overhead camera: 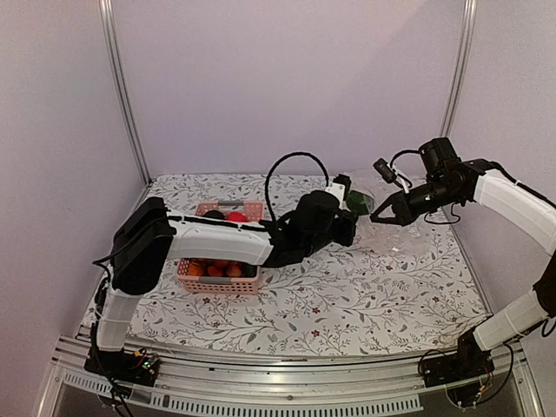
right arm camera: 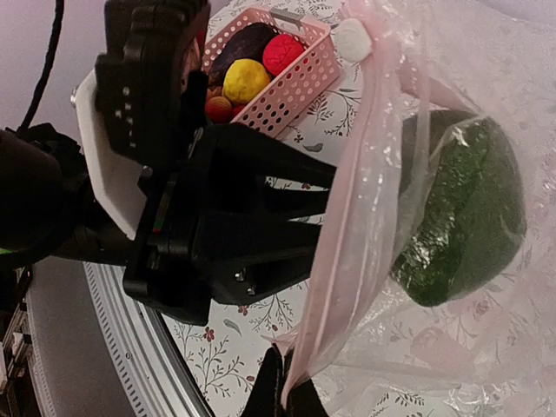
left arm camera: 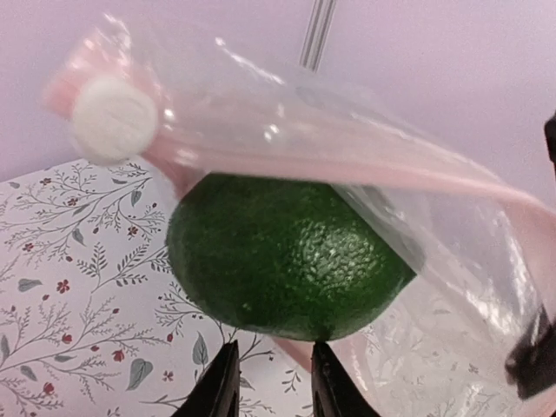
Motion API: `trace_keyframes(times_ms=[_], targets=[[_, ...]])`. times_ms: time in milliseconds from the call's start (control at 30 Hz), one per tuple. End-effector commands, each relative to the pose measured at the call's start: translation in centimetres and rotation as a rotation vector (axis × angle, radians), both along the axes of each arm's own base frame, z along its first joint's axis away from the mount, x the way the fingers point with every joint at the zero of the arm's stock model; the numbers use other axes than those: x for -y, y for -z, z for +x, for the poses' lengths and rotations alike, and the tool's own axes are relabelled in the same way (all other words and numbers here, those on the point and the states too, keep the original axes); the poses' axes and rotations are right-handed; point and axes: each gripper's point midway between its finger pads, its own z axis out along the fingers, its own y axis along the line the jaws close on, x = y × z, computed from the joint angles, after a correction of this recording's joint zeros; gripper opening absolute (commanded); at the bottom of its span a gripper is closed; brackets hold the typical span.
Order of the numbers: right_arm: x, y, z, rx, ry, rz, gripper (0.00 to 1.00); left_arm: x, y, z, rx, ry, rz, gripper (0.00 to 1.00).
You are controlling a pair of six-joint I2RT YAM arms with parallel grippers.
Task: Place the food in the zip-top bag and seal the zipper
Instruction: Adjust the fake fruit in the bin.
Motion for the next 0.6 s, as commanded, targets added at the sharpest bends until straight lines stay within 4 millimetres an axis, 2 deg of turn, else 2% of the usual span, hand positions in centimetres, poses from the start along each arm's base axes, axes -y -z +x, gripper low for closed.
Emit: trace_keyframes(times_ms=[0,100,233,367,433,567], targets=[[-0.3,0.8,-1.7,-0.016,-0.042,-0.024,0.0,1.7,-2.7,0.7,0.046,0.098,-0.084,0.28],[-0.3,0.7,-1.3,-0.009,-0.036,-0.028,0.0,3.0,-3.8,0.2,0.062,0.162,-0.097,0.28],[-0.5,-0.6,-0.8,0.016,-0.027,-0.019,0.0,3.5,-2.9,0.8,-0.005,0.186,-0.092,0.27],[0.2,-2.1,0.4,0.07,0.017,-0.026,0.0,3.3,-2.1,-0.3,-0.065,0.223,-0.095,0.28],[0.6,-2.1,0.7,0.078,0.037,-0.034,0.0,2.6,-3.7,-1.5,-0.038,0.235,-0.11,0.36],[0.5,-1.3,0.8,0.063,0.037,-0.024,0.0,0.8,-9.2,-4.3,0.1,0.243,-0.138,0.5]])
